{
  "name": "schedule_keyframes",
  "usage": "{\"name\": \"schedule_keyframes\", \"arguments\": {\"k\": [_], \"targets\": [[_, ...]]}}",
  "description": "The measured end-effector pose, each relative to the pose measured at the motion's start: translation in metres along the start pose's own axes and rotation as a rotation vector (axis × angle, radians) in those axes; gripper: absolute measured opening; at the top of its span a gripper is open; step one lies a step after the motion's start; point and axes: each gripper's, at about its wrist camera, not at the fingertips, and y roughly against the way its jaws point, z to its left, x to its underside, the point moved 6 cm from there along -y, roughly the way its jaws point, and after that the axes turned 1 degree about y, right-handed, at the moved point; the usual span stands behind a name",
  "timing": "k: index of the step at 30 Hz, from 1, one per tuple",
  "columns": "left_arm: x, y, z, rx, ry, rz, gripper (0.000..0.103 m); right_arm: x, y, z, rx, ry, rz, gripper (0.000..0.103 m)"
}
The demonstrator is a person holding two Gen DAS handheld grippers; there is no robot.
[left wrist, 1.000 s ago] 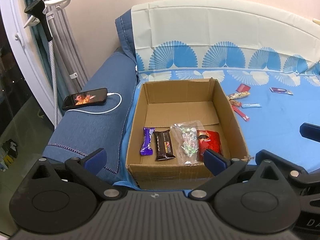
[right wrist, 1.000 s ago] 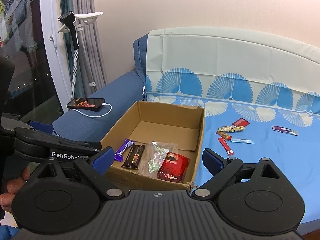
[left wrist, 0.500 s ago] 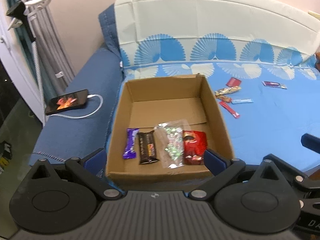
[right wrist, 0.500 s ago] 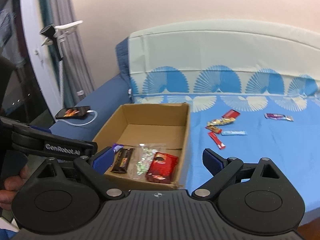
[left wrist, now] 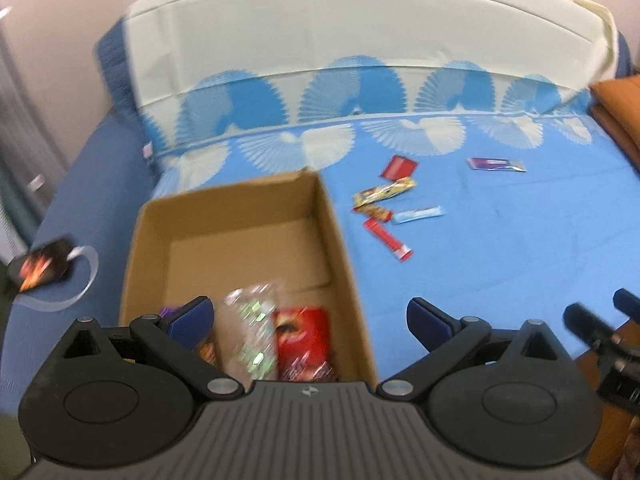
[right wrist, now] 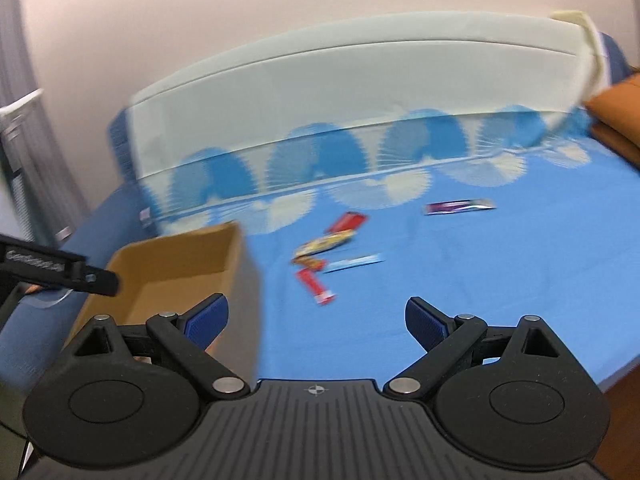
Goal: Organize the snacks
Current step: 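Grasp the red packet with the left tool while the right tool grasps the purple-white stick pack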
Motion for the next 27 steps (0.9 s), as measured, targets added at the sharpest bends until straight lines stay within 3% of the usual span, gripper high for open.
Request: {"name": "schedule_keyframes", "arguments": {"k": [5,10,14,19,27], "targets": [[-0.048,-0.051,-0.033,0.059,-0.053,0.013,0.103,-0.032,-0.03,-0.059,0.095,-0.065,-0.035,0.099],[-0.103,-0.131,-0.067,0.137,-0.112,0.036,0.103,-0.062,-0.084,-0.111,0.162,-0.144,-0.031,0.1],[-0.145,-0.217,-0.09,0.143,-0.14,0.072,0.103,-0.081,-0.152,-0.161,0.259,-0.308,-0.01,0.1],[-0.176,-0.314,-0.108,0.218,-0.091,0.197,0.103,-0.096,-0.252,-0.214,0.327,-0.5,0.046,0.1],[-0.199,-0.424,-0.129,0.237,-0.082,0.264,0.103,-0.105,-0.401,-0.255,0.451,-0.489,0.117,0.1]]}}
